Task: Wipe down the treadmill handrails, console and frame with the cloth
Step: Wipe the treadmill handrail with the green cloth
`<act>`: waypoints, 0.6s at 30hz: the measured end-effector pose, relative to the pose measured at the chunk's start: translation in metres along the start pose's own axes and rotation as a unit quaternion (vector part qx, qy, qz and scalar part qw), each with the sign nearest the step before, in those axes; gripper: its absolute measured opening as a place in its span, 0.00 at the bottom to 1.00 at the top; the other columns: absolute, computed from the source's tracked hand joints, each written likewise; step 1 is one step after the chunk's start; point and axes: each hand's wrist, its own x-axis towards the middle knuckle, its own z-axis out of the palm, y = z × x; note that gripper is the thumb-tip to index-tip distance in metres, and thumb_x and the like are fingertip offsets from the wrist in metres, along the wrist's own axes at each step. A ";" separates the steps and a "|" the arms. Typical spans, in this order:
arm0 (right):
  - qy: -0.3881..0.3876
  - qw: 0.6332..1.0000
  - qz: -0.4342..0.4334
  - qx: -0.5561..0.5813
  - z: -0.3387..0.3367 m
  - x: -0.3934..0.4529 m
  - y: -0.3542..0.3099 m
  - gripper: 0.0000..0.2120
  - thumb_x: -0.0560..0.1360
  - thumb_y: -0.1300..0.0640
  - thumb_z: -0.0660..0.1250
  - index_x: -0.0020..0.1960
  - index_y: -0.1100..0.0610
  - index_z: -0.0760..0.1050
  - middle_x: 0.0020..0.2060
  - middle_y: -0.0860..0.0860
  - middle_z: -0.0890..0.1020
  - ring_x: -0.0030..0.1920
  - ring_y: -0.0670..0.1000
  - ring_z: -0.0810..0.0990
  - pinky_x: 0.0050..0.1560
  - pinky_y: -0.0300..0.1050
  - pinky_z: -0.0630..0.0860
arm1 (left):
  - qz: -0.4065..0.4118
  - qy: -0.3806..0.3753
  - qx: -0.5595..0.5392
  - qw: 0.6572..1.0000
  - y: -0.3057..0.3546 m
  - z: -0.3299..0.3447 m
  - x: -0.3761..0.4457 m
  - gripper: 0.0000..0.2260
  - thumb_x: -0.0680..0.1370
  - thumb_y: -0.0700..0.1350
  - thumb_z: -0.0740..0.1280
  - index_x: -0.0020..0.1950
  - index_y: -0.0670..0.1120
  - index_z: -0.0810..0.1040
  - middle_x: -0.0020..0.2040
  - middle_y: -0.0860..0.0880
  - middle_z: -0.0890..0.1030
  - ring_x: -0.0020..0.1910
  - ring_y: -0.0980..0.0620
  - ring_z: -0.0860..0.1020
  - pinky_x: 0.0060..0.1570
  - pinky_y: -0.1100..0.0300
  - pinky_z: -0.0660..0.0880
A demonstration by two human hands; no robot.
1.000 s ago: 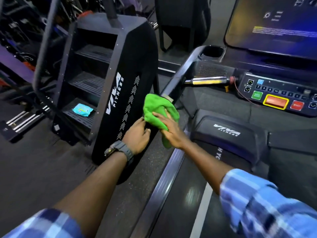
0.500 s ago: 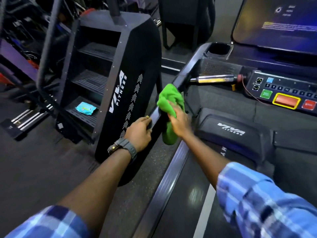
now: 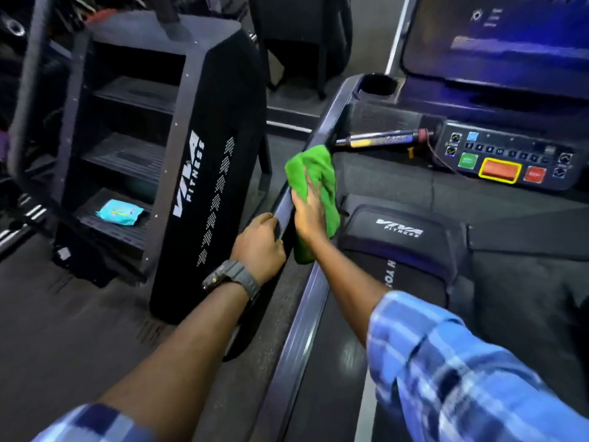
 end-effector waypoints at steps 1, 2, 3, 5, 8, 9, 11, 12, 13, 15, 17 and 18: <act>-0.011 1.000 -0.005 0.012 -0.005 -0.016 0.005 0.23 0.77 0.53 0.59 0.72 0.53 0.68 0.72 0.57 0.70 0.73 0.57 0.65 0.75 0.55 0.59 | 0.008 -0.009 -0.025 1.000 -0.001 0.000 0.003 0.13 0.71 0.39 0.64 0.55 0.42 0.75 0.59 0.43 0.76 0.57 0.40 0.76 0.54 0.49 0.74; -0.020 0.999 0.012 0.028 -0.010 -0.038 0.013 0.21 0.78 0.55 0.60 0.71 0.53 0.70 0.69 0.58 0.73 0.70 0.57 0.70 0.73 0.53 0.63 | 0.018 -0.019 -0.051 0.998 -0.002 -0.002 0.007 0.13 0.70 0.39 0.63 0.54 0.43 0.75 0.58 0.43 0.77 0.56 0.40 0.76 0.53 0.49 0.75; -0.031 0.997 0.046 0.062 -0.013 -0.055 0.018 0.19 0.79 0.57 0.61 0.69 0.57 0.71 0.64 0.57 0.77 0.63 0.56 0.75 0.67 0.48 0.69 | 0.026 -0.031 -0.072 0.997 -0.002 -0.004 0.014 0.14 0.70 0.40 0.63 0.54 0.43 0.74 0.57 0.43 0.78 0.56 0.40 0.76 0.53 0.51 0.74; 0.020 0.980 0.145 0.133 -0.018 -0.060 0.016 0.13 0.81 0.61 0.60 0.64 0.62 0.75 0.49 0.56 0.80 0.47 0.53 0.77 0.52 0.46 0.74 | 0.034 -0.040 -0.099 0.994 0.001 -0.007 0.028 0.12 0.71 0.40 0.64 0.54 0.41 0.74 0.55 0.41 0.77 0.56 0.40 0.76 0.53 0.53 0.72; 0.077 0.939 0.242 0.231 -0.009 -0.020 0.002 0.11 0.82 0.57 0.58 0.58 0.58 0.76 0.48 0.56 0.79 0.48 0.55 0.77 0.58 0.56 0.75 | 0.051 -0.049 -0.097 0.993 0.012 -0.006 0.044 0.18 0.75 0.42 0.64 0.64 0.38 0.70 0.63 0.39 0.74 0.64 0.41 0.72 0.61 0.56 0.65; 0.083 0.936 0.242 0.242 -0.007 -0.004 -0.006 0.12 0.82 0.58 0.57 0.60 0.60 0.76 0.51 0.56 0.80 0.51 0.55 0.78 0.59 0.53 0.75 | 0.056 -0.048 -0.091 0.993 0.016 -0.006 0.049 0.21 0.76 0.41 0.63 0.68 0.37 0.67 0.67 0.39 0.72 0.67 0.42 0.70 0.64 0.56 0.63; 0.081 0.951 0.187 0.231 -0.008 0.020 -0.020 0.15 0.83 0.59 0.56 0.67 0.61 0.72 0.59 0.56 0.78 0.59 0.53 0.77 0.60 0.44 0.74 | 0.055 -0.064 -0.072 0.994 0.019 -0.002 0.056 0.23 0.76 0.42 0.63 0.69 0.37 0.65 0.68 0.38 0.70 0.68 0.41 0.68 0.66 0.55 0.63; 0.087 0.961 0.151 0.214 -0.011 0.036 -0.018 0.16 0.83 0.60 0.57 0.69 0.60 0.70 0.63 0.54 0.75 0.62 0.50 0.74 0.60 0.36 0.72 | 0.052 -0.073 -0.056 0.994 0.021 0.000 0.060 0.22 0.76 0.42 0.62 0.69 0.36 0.65 0.67 0.38 0.71 0.67 0.41 0.69 0.65 0.55 0.64; 0.081 0.971 0.121 0.191 -0.014 0.046 -0.021 0.18 0.82 0.59 0.58 0.71 0.59 0.68 0.65 0.51 0.73 0.64 0.47 0.72 0.61 0.30 0.69 | 0.048 -0.076 -0.045 0.995 0.023 0.003 0.065 0.21 0.77 0.42 0.62 0.68 0.37 0.66 0.66 0.38 0.72 0.66 0.41 0.70 0.63 0.54 0.65; 0.042 0.987 0.096 0.125 -0.018 0.059 -0.011 0.23 0.78 0.54 0.61 0.71 0.62 0.69 0.68 0.52 0.73 0.68 0.50 0.71 0.70 0.39 0.66 | 0.037 -0.056 -0.036 0.997 0.027 0.008 0.075 0.16 0.77 0.40 0.61 0.64 0.39 0.70 0.61 0.39 0.76 0.61 0.40 0.73 0.57 0.55 0.67; -0.008 0.995 0.065 0.078 -0.017 0.036 0.019 0.28 0.75 0.52 0.61 0.72 0.62 0.68 0.72 0.56 0.70 0.73 0.54 0.67 0.75 0.50 0.60 | 0.042 -0.019 -0.025 0.999 0.030 0.011 0.080 0.11 0.75 0.38 0.60 0.57 0.41 0.74 0.55 0.40 0.78 0.55 0.39 0.76 0.51 0.54 0.68; -0.032 0.996 0.052 0.064 -0.017 0.017 0.032 0.28 0.75 0.54 0.61 0.73 0.61 0.66 0.73 0.55 0.68 0.74 0.53 0.66 0.76 0.49 0.59 | 0.049 -0.004 -0.013 0.999 0.031 0.012 0.082 0.11 0.75 0.37 0.59 0.56 0.41 0.74 0.54 0.41 0.79 0.54 0.39 0.76 0.51 0.52 0.70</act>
